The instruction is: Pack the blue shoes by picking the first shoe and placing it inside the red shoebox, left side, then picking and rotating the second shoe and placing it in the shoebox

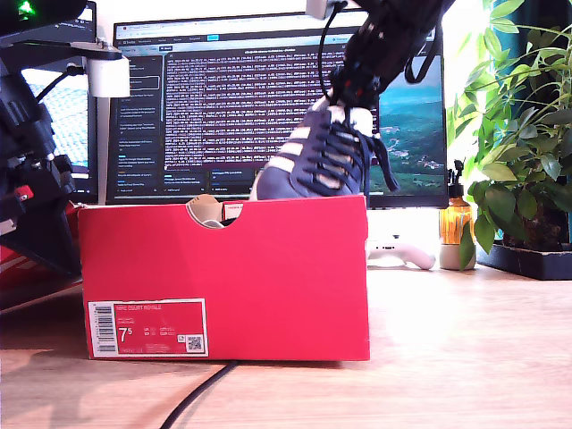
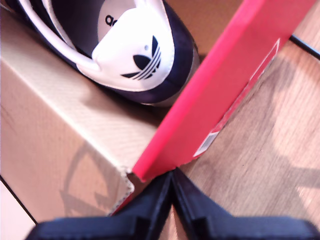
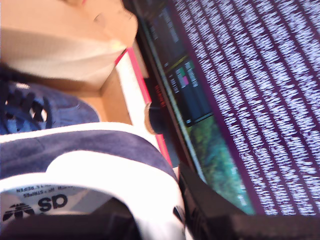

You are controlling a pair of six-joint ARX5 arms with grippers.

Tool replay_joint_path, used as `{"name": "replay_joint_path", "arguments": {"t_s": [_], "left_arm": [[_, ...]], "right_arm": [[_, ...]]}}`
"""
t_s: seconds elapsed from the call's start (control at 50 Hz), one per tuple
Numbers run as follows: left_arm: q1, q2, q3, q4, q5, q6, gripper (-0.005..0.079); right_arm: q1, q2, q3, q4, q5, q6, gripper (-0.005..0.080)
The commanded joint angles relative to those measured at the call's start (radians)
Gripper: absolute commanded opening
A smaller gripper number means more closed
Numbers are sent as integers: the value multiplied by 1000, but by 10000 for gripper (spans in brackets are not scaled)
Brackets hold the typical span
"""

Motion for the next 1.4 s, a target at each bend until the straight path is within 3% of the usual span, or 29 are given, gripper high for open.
{"name": "replay_joint_path", "arguments": {"t_s": [0.0,0.84,0.98,1.14,1.38], "left_arm": [[-3,5,-8,8,5,1,-17],[-3,5,-8,29,5,1,-17],[-3,5,-8,29,5,1,-17],[-3,5,-8,29,5,1,-17],[-3,5,-8,29,5,1,-17]], "right_arm": [[8,16,15,25,-10,11,-13],[43,97,15,-87,17,-16,-10],[43,97,15,-101,28,-37,95],[45,97,15,-98,28,-34,116],[51,97,15,-80,41,-33,250]]}}
